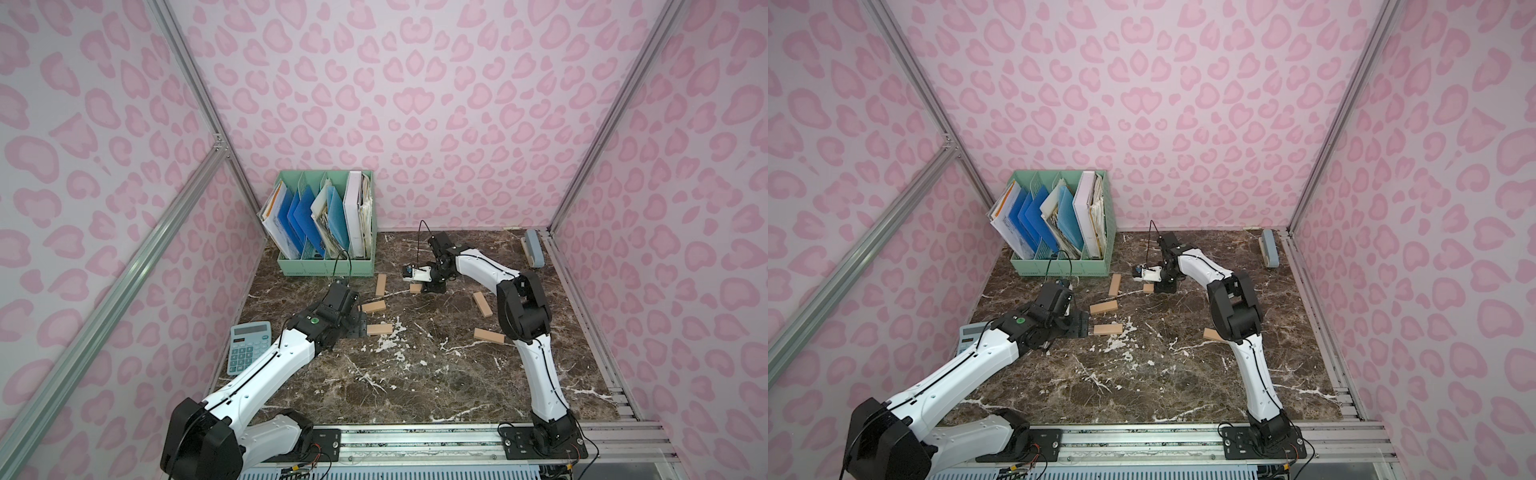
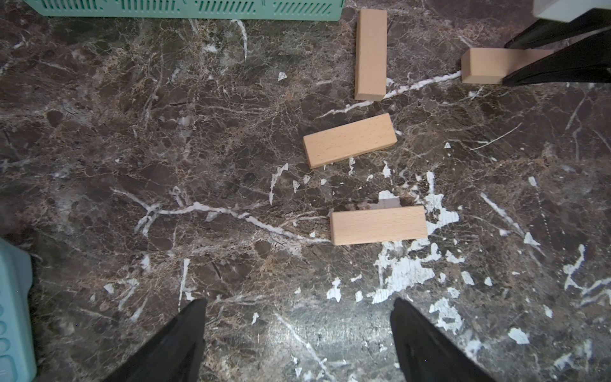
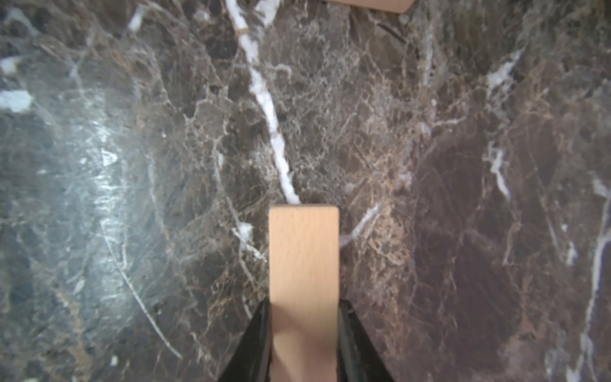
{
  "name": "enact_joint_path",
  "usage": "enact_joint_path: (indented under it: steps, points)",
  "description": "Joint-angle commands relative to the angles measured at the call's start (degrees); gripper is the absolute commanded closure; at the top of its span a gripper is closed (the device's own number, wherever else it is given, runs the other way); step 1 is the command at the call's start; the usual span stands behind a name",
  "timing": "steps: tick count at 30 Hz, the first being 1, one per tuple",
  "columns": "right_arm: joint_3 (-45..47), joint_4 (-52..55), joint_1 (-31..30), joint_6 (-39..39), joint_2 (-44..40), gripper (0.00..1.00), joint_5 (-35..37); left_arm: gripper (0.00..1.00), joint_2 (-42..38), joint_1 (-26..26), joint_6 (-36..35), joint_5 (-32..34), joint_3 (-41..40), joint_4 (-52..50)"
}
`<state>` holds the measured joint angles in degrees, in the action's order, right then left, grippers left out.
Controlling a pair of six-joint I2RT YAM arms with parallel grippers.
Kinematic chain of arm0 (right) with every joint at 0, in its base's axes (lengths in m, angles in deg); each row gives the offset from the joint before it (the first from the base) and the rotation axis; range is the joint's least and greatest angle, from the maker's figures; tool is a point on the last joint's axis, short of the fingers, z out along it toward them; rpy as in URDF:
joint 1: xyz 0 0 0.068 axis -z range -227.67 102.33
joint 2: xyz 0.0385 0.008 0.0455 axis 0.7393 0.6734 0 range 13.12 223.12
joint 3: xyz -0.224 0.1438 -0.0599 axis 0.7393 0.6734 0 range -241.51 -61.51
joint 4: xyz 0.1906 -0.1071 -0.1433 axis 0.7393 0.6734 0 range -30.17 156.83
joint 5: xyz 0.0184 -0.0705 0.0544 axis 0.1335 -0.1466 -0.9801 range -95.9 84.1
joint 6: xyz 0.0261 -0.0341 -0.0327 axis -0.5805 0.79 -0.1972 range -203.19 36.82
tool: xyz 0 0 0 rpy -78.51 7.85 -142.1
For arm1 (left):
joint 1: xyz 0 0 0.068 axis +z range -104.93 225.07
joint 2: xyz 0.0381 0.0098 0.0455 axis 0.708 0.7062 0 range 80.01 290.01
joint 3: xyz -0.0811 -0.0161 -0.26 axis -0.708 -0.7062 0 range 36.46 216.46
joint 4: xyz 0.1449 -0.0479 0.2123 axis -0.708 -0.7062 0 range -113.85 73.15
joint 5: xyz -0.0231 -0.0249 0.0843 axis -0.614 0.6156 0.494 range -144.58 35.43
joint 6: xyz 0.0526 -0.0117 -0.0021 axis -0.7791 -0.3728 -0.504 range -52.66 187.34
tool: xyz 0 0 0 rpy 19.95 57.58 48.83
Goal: Assemble the number 6 with building blocks
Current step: Place the building block at the center of the board, then assemble the building block at the center of the board.
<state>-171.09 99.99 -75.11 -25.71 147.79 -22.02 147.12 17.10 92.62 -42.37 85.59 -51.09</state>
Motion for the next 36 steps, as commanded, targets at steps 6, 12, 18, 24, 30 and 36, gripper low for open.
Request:
enact_joint_path:
  steps: [6,12,18,24,30,36]
  points:
    - [1.0,1.0,0.2,-1.6,-2.3,0.00,2.5,0.06,0.7,0.2,-0.7,-0.4,1.6,-0.3]
    - [0.1,-2.0,0.3,-2.7,-5.3,0.01,2.5,0.03,1.8,0.2,-1.7,0.4,3.6,0.1]
    - [-2.4,-8.9,-0.6,-14.8,-9.8,0.01,7.3,0.04,7.4,0.5,-1.0,0.5,7.1,2.8]
    - [-5.0,-11.4,-1.4,-40.0,-15.6,0.02,16.4,0.10,26.5,1.4,0.9,-4.2,20.2,2.6]
    - [-8.2,-0.5,0.2,-56.9,-16.2,0.11,12.9,0.16,47.0,3.2,4.4,-12.1,42.1,-3.1]
    - [3.1,-3.8,0.7,-55.2,-22.7,0.10,15.2,0.19,53.4,3.8,5.8,-13.4,45.8,-3.1]
